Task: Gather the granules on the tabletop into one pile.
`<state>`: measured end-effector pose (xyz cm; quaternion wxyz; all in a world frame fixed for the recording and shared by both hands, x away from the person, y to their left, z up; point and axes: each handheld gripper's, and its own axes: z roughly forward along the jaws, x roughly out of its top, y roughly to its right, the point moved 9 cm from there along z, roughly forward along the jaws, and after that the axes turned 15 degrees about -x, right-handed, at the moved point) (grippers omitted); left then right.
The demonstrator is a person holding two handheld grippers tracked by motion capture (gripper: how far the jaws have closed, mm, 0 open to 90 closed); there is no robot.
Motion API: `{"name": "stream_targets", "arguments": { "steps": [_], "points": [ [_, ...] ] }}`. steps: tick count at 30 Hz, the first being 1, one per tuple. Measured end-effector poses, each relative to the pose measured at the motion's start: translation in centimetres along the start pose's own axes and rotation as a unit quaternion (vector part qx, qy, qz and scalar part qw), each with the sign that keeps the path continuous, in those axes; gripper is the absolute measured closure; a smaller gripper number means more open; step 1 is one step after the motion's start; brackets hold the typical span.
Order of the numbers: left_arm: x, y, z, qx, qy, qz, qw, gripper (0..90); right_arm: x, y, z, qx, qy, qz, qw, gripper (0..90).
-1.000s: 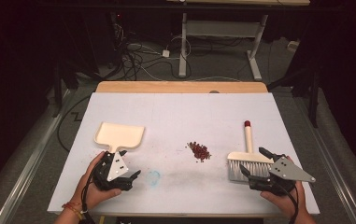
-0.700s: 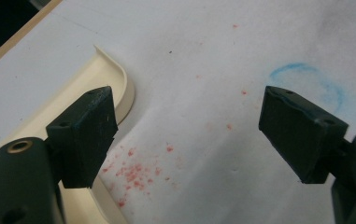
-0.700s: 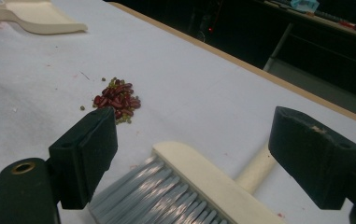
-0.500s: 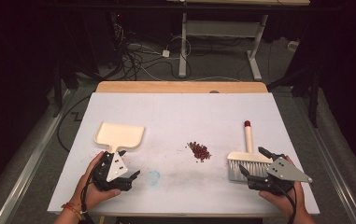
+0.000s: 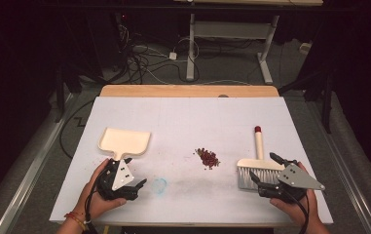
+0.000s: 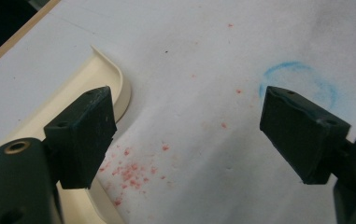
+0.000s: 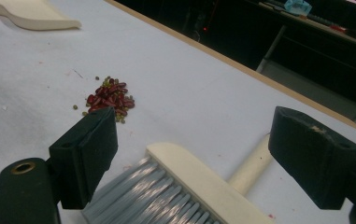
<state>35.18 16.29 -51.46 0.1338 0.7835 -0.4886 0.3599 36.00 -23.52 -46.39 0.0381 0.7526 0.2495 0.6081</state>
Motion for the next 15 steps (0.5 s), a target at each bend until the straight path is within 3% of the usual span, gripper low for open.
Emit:
{"name": "stream_targets", "arguments": {
  "steps": [15],
  "points": [
    [-0.11,-0.03,0.23,-0.003,-0.003,-0.003,1.0,17.6,0.12,0.13,0.05,-0.009,0.001,-0.009,0.9999,16.7]
  ]
}}
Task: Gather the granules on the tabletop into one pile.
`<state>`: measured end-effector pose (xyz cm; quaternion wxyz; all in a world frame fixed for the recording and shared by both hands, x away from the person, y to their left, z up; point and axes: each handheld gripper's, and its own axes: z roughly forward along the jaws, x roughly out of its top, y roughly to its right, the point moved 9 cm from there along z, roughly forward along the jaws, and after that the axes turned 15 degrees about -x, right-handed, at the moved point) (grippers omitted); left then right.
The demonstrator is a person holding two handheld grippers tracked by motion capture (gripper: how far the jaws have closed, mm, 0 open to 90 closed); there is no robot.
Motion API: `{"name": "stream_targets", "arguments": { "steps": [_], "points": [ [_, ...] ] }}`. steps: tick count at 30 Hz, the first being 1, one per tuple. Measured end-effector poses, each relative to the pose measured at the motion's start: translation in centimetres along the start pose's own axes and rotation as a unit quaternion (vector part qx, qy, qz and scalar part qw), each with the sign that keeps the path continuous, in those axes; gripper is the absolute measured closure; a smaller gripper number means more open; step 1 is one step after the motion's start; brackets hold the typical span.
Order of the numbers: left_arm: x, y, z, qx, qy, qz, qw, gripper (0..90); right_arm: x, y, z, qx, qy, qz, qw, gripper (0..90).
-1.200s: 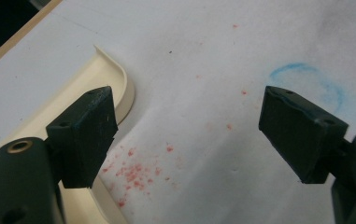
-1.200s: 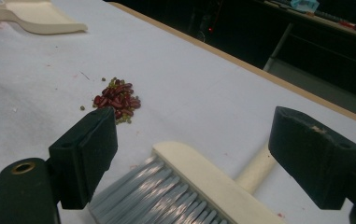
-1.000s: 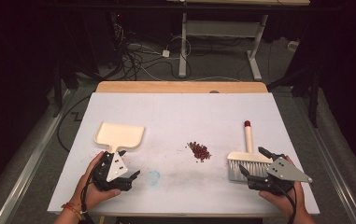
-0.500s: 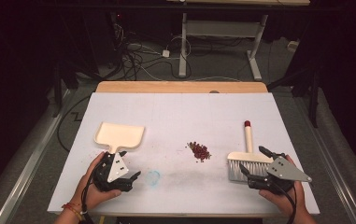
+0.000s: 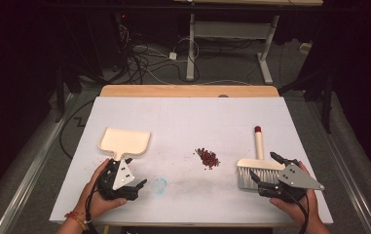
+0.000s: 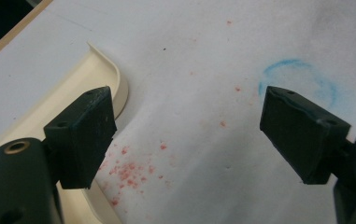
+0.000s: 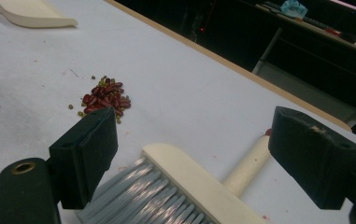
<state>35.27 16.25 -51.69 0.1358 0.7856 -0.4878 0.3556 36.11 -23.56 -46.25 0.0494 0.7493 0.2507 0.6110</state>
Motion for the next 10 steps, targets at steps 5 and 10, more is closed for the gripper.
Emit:
{"name": "stream_targets", "arguments": {
  "steps": [5,10],
  "points": [
    [0.08,0.05,0.21,-0.002,-0.005,0.003,1.0,17.6,-0.08,-0.04,0.07,0.001,-0.001,0.001,1.0,16.9],
    [0.28,-0.05,0.43,-0.003,-0.004,0.0,1.0,17.6,-0.29,-0.02,0.13,-0.001,-0.005,-0.005,1.0,17.6]
  ]
}}
